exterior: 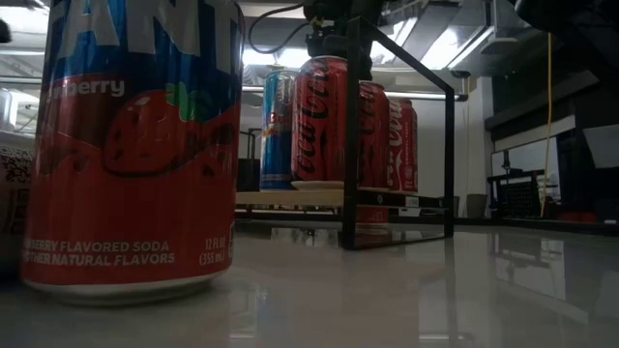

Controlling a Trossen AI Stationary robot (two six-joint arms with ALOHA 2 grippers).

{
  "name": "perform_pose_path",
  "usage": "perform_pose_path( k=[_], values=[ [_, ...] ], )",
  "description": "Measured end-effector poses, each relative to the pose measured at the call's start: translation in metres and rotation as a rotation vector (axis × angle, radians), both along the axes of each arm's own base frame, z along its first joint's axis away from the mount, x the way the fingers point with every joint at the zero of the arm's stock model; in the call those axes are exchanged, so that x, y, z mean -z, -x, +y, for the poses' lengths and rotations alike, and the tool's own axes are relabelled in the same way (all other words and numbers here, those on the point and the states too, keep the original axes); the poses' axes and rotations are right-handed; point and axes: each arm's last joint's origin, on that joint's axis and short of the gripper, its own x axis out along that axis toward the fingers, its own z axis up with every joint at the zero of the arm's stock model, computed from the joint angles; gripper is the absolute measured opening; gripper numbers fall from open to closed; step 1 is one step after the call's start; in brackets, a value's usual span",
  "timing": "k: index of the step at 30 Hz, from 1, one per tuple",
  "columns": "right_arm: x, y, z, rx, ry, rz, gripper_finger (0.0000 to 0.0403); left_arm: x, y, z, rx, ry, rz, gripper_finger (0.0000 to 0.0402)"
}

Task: Place canned beverage on shelf
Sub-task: Put the bottom left red soda can on the shelf

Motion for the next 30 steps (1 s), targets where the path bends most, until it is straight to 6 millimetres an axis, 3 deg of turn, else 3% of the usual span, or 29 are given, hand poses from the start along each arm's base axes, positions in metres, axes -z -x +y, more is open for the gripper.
perform_pose_path(
  k=[6, 15, 21, 30],
  values=[
    [0.000, 0.000, 0.000, 0.000, 0.000, 0.000, 0.0347, -0.001, -0.010, 0.009, 0.104, -0.027, 0.025, 0.0278],
    [0.000, -0.001, 0.000, 0.000, 0.004, -0.013, 0.0347, -0.003, -0.024, 0.027, 0.290, -0.121, 0.034, 0.0276],
    [-0.001, -0.001, 0.000, 0.000, 0.005, -0.015, 0.0347, -0.024, -0.029, 0.060, 0.284, -0.130, 0.011, 0.0276],
    [0.000, -0.001, 0.000, 0.000, 0.005, -0.015, 0.0347, -0.057, -0.034, 0.117, 0.413, -0.185, -0.048, 0.0276]
  ],
)
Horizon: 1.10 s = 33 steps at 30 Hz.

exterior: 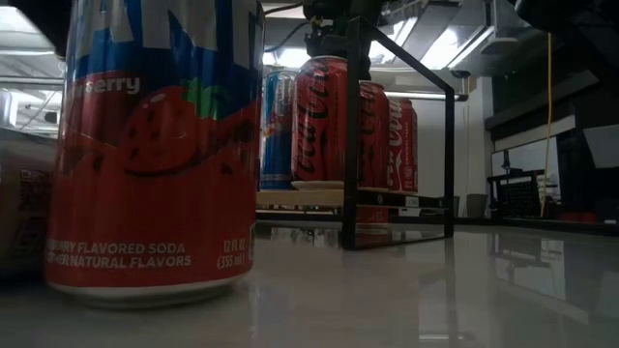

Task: Place canned beverage on shelf
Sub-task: Put the bottom left red soda can on the shelf

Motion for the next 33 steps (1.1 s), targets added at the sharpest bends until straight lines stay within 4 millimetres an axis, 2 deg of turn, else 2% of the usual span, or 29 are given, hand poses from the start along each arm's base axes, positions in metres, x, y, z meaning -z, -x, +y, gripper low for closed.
perform_pose_path(
  k=[3, 10, 15, 25, 33],
  values=[
    [0.000, 0.000, 0.000, 0.000, 0.000, -0.001, 0.0347, -0.007, -0.003, 0.023, 0.033, -0.045, -0.005, 0.0276],
    [0.000, 0.000, 0.000, 0.001, 0.000, 0.000, 0.0347, -0.008, -0.013, 0.073, 0.078, -0.142, 0.040, 0.0282],
    [0.000, 0.001, 0.000, 0.001, -0.003, 0.013, 0.0347, -0.011, -0.023, 0.102, 0.099, -0.175, -0.026, 0.0286],
    [0.003, 0.009, 0.003, 0.001, -0.032, 0.100, 0.0347, -0.015, -0.025, 0.145, 0.127, -0.174, -0.089, 0.0289],
    [0.003, 0.009, 0.003, 0.001, -0.032, 0.101, 0.0347, -0.015, -0.018, 0.168, 0.100, -0.093, -0.108, 0.0290]
  ],
)
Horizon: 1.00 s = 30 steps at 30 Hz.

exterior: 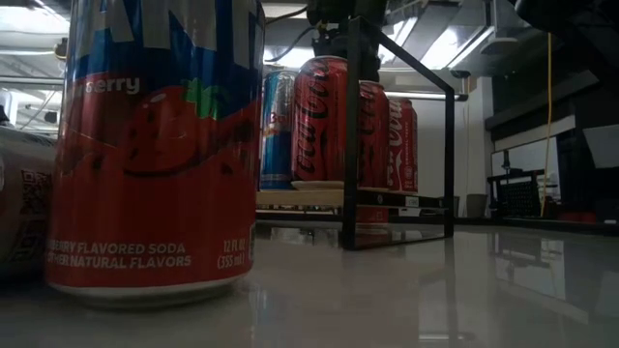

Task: Place canned beverage on shelf
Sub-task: Put the bottom left red soda can on the shelf

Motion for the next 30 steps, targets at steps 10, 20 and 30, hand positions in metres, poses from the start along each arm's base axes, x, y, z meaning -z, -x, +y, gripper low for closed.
perform_pose_path(
  k=[10, 20, 30],
  values=[
    [0.000, 0.000, 0.000, 0.000, 0.000, 0.002, 0.0347, 0.017, -0.007, 0.012, -0.012, 0.078, 0.058, 0.0290],
    [0.000, 0.000, 0.000, 0.000, 0.000, 0.003, 0.0347, 0.023, -0.012, 0.014, -0.013, 0.087, 0.084, 0.0291],
    [0.000, 0.000, 0.000, 0.000, 0.000, 0.002, 0.0347, 0.023, -0.013, 0.014, -0.019, 0.085, 0.071, 0.0292]
  ],
)
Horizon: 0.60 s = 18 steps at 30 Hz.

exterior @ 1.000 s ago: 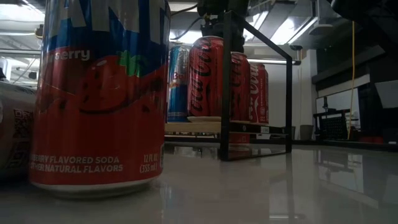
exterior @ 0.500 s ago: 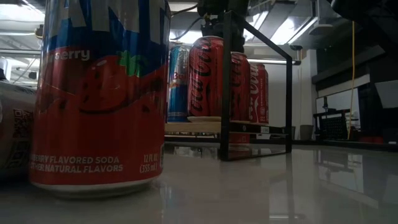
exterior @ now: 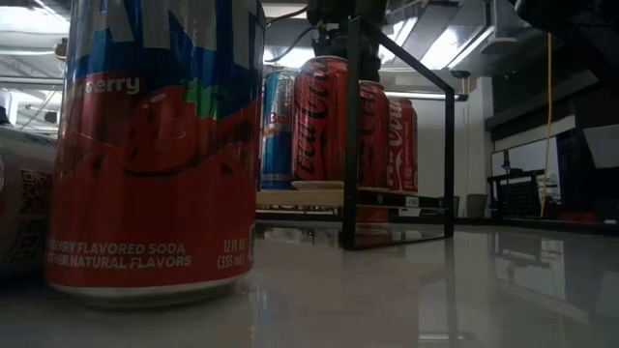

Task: Place canned beverage on shelf
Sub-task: Put the bottom left red soda can on the shelf

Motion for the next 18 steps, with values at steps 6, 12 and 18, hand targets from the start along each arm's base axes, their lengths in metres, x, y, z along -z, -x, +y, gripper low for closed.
perform_pose_path(
  k=[6, 12, 18],
  values=[
    [0.0000, 0.0000, 0.0000, 0.000, 0.000, 0.000, 0.0347, 0.0000, 0.0000, 0.0000, 0.000, 0.000, 0.000, 0.0316],
    [0.0000, 0.0000, 0.0000, 0.000, 0.000, 0.000, 0.0347, -0.0009, -0.0003, 0.0001, -0.001, -0.003, -0.008, 0.0344],
    [0.0000, 0.0000, 0.0000, 0.000, 0.000, 0.000, 0.0347, -0.0011, -0.0004, 0.0004, -0.005, -0.011, -0.008, 0.0354]
  ],
)
